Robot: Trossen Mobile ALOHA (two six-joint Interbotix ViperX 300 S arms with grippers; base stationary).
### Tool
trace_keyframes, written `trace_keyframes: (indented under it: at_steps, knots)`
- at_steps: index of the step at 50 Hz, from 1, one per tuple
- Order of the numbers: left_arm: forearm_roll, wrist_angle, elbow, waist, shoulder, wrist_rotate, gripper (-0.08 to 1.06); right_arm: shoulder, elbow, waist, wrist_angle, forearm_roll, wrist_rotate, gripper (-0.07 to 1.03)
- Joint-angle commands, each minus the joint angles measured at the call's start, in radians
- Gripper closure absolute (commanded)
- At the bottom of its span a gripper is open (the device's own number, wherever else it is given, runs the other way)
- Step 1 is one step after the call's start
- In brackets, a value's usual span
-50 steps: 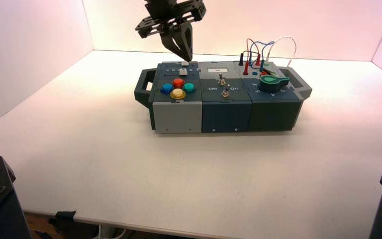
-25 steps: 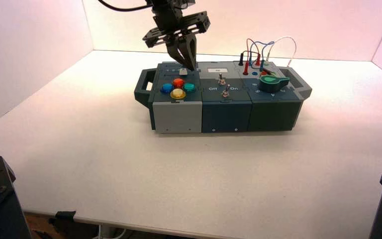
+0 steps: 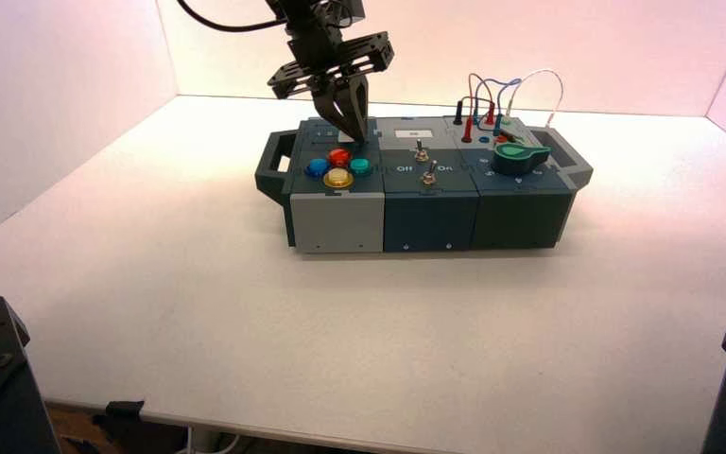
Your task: Move the bottom slider to position 1.
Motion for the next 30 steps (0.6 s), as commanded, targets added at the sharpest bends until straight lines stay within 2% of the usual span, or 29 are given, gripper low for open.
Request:
trace_keyframes:
  at_steps: [1,14,30]
  knots:
    - [0.005,-0.005,-0.003,0.032,-0.029,0.002,1.00,-0.006,-0.025,0.005,-0.005,-0.003,-0.002,0.62]
    - [0.006,-0.005,0.011,0.055,-0.041,0.000,1.01,-0.003,-0.026,0.003,-0.005,-0.009,-0.003,0.62]
    - [0.011,-0.012,0.058,0.101,-0.075,0.002,1.01,-0.003,-0.023,0.003,-0.005,-0.011,-0.003,0.62]
